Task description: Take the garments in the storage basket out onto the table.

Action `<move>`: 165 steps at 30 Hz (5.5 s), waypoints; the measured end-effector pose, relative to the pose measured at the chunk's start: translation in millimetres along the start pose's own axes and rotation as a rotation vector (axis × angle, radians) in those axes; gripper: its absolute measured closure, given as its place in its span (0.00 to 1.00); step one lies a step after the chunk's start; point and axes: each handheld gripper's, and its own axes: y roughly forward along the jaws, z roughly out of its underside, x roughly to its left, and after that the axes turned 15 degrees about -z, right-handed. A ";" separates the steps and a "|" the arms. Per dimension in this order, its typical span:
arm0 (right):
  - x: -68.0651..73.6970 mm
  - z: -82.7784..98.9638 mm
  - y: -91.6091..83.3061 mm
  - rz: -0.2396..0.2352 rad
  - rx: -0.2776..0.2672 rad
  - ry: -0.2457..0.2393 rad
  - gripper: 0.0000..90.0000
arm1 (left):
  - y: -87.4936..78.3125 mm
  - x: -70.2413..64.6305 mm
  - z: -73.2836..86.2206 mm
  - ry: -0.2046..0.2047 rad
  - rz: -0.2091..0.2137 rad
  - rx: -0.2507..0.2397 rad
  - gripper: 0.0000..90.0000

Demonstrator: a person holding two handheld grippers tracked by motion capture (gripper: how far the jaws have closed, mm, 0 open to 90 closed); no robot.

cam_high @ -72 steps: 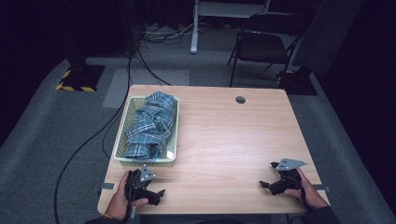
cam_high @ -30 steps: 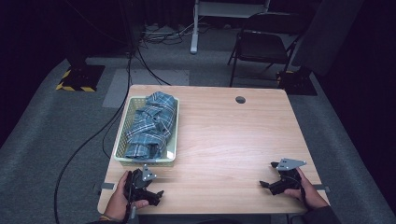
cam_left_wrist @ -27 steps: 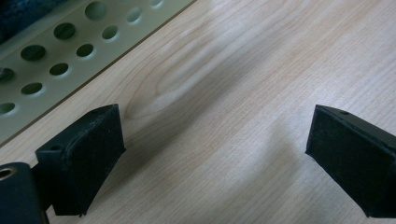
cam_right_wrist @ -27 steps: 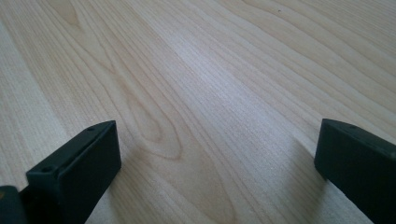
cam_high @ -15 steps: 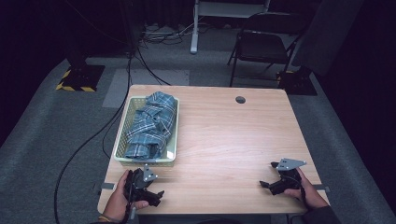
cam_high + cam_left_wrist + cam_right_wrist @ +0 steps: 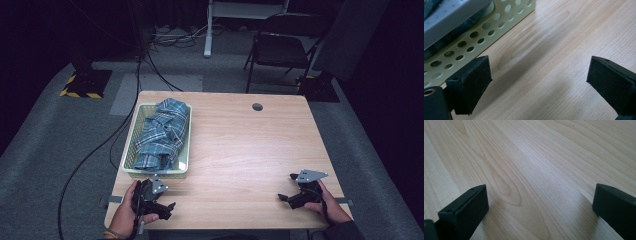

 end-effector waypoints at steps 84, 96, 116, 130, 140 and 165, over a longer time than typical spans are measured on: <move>-0.1 -0.1 0.1 -0.001 0.000 0.000 0.01 | -16.5 53.2 -86.1 -0.087 -0.104 -0.104 0.06; -0.1 -0.1 0.1 -0.001 0.000 0.000 0.01 | -9.8 58.3 -94.1 -0.093 -0.111 -0.098 0.06; -0.1 -0.1 0.1 -0.001 0.000 0.000 0.01 | 12.3 73.5 -111.7 -0.109 -0.142 -0.036 0.04; -0.1 -0.1 0.1 -0.001 0.000 0.000 0.01 | 32.9 89.0 -124.0 -0.120 -0.156 0.027 0.04; -0.1 -0.1 0.1 -0.001 0.000 0.000 0.01 | 54.7 103.2 -129.8 -0.136 -0.166 0.097 0.04; -0.2 -0.3 0.2 -0.001 0.000 0.000 0.01 | 106.6 119.4 -139.5 -0.117 -0.184 0.269 0.01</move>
